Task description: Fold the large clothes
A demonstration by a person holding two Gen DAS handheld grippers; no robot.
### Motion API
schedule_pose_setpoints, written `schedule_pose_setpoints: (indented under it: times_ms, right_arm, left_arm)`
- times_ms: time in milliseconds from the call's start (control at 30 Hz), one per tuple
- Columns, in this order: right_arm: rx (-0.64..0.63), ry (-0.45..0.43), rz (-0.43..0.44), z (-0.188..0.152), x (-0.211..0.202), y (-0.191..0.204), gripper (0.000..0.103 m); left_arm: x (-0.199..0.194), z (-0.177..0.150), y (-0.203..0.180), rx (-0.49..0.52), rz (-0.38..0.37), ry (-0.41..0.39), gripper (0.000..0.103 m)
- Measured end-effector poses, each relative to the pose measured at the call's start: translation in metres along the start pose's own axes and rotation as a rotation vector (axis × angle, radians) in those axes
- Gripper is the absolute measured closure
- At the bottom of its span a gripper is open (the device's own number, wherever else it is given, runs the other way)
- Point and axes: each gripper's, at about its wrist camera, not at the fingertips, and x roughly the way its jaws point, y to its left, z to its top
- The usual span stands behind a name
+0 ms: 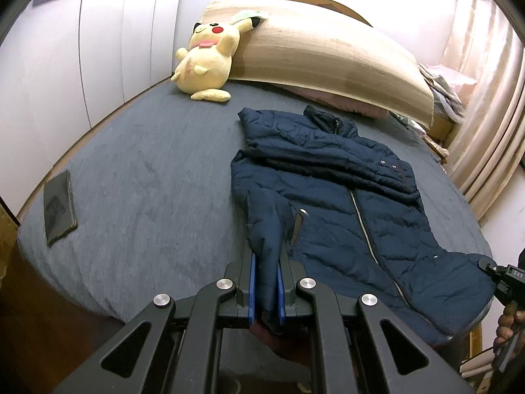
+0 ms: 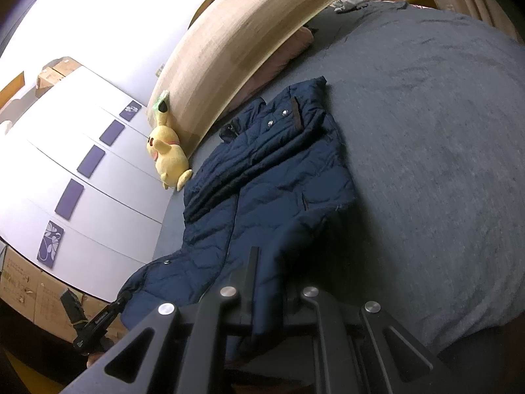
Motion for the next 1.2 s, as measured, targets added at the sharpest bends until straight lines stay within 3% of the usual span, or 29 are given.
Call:
schedule_pose_setpoints:
  times_ms: [600,1200]
  right_arm:
    - [-0.038,-0.023,0.001,-0.029,-0.020,0.001,0.093]
    - [-0.038,-0.005,0.003,-0.025,-0.024,-0.011,0.093]
  left_arm:
    - [-0.020,-0.040,0.000,-0.015,0.016,-0.012,0.092]
    - [-0.022,-0.039,0.000,-0.032,0.015,-0.011,0.092]
